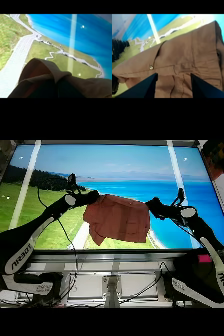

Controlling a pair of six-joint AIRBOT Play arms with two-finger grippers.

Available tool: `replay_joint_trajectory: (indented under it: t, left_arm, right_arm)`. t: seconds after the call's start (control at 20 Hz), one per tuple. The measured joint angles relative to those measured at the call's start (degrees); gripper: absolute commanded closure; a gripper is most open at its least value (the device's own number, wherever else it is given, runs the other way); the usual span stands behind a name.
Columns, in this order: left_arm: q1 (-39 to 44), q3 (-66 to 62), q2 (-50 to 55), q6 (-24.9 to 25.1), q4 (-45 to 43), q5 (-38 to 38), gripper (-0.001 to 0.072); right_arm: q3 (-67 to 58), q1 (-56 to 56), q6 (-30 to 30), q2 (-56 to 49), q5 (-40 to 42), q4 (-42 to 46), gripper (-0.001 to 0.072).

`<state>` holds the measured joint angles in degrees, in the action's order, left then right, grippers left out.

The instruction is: Fold the clothes and pants, and hang the long-sleeved shirts on hangers.

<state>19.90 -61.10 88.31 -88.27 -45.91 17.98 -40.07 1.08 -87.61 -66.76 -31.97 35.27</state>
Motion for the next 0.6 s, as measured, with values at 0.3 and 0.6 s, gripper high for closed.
replay_joint_trajectory:
  t: [0.3, 0.6]
  left_arm:
    - [0.0, 0.0, 0.0, 0.2, 0.1, -0.1, 0.0691]
    - [0.0, 0.0, 0.0, 0.2, 0.0, -0.2, 0.0690]
  right_arm:
    - [-0.6, 0.0, -3.9, -8.9, -2.3, -12.4, 0.0110]
    - [-4.8, 0.0, -9.5, -18.0, 0.2, -22.9, 0.0116]
